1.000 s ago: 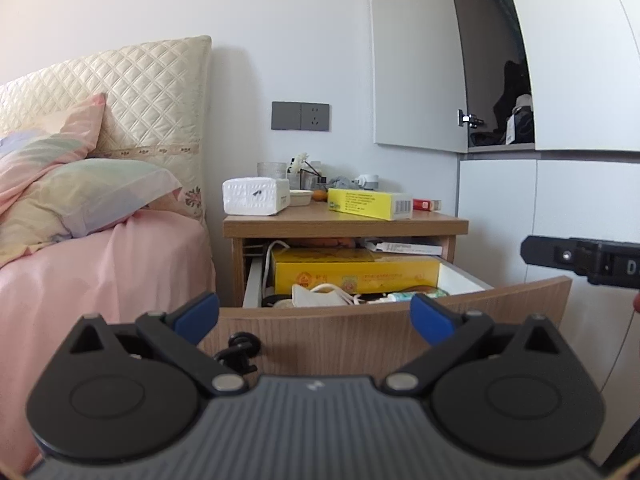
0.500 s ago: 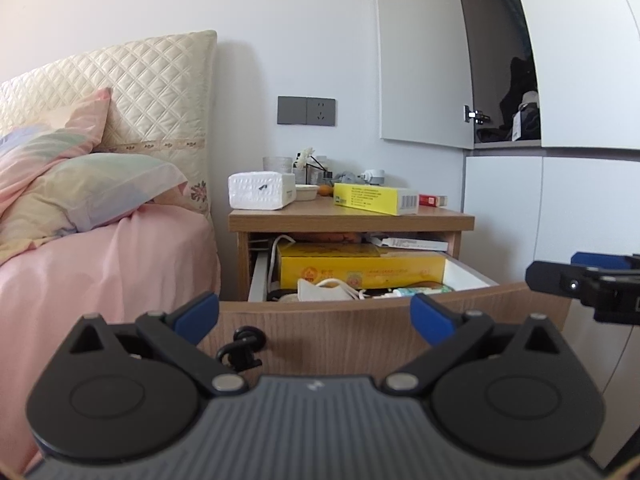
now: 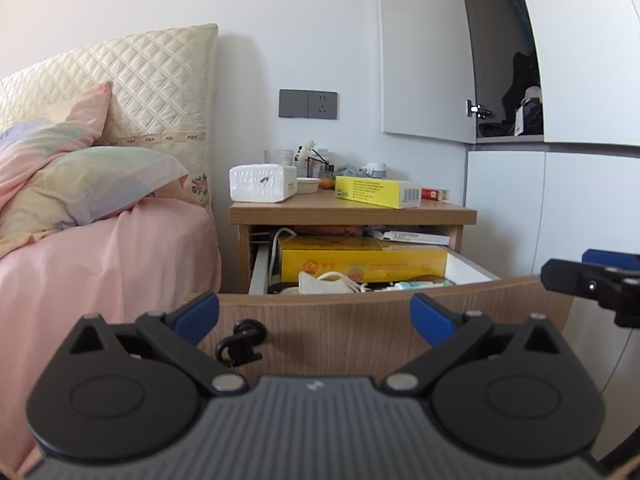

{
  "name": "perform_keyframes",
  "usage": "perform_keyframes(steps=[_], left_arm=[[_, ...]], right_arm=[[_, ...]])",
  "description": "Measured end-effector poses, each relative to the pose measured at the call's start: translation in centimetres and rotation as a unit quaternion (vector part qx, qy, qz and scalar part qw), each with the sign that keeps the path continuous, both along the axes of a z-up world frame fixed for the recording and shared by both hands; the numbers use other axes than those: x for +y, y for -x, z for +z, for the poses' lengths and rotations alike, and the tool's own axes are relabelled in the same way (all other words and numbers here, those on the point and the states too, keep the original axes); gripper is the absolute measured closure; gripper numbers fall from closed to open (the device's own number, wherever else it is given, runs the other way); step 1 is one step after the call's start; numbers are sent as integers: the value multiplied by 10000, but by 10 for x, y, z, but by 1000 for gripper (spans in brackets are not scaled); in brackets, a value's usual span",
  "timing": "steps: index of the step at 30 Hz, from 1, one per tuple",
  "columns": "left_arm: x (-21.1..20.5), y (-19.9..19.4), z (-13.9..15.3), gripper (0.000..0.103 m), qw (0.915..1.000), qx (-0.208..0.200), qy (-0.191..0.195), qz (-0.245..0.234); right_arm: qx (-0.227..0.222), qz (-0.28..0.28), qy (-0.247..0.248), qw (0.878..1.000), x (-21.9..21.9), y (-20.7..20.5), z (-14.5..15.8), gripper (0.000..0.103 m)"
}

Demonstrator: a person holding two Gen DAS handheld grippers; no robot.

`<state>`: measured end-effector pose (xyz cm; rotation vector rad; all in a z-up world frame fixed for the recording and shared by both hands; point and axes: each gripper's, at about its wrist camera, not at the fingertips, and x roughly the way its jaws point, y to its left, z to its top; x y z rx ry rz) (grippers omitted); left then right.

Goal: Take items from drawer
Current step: 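Bring the left tool against the open top drawer front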

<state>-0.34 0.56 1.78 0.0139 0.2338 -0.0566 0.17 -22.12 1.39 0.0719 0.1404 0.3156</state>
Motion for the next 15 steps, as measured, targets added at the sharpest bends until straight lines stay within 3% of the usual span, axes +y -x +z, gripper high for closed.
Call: perform_keyframes(steps=[15], left_arm=[[-6,8,-1,0,9999,-71,-140,50]], right_arm=[[-118,-210,137,9996,-4,-1,-14,16]])
